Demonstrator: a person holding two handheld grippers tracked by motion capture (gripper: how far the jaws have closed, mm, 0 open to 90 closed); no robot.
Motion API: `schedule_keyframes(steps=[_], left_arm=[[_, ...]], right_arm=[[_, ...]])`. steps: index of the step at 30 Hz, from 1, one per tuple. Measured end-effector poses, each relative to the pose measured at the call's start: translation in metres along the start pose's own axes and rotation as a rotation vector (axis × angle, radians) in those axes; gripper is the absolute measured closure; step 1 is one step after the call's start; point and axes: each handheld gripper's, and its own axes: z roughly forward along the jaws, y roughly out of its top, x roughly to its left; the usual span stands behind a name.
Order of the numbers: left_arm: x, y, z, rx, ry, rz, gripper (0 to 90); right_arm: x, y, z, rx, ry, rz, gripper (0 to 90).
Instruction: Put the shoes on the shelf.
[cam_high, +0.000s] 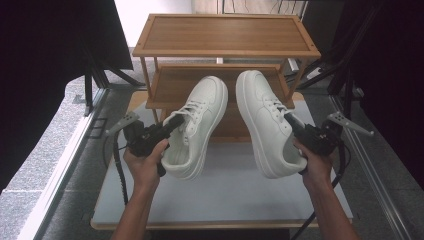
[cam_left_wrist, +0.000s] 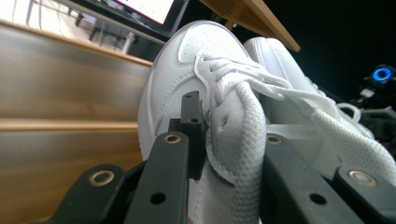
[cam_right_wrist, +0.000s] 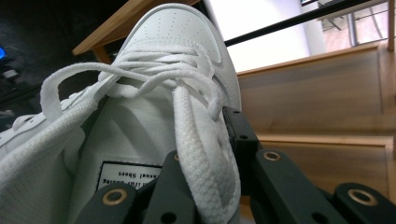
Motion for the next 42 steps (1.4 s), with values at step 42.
schedule_keyframes(steps=[42], left_arm=[[0.046,0.045,0.139,-0.097,0.213,-0.298,77.0]], right_arm=[[-0.01,0.043,0.146,0.006,-0.363,0.257,76.2]])
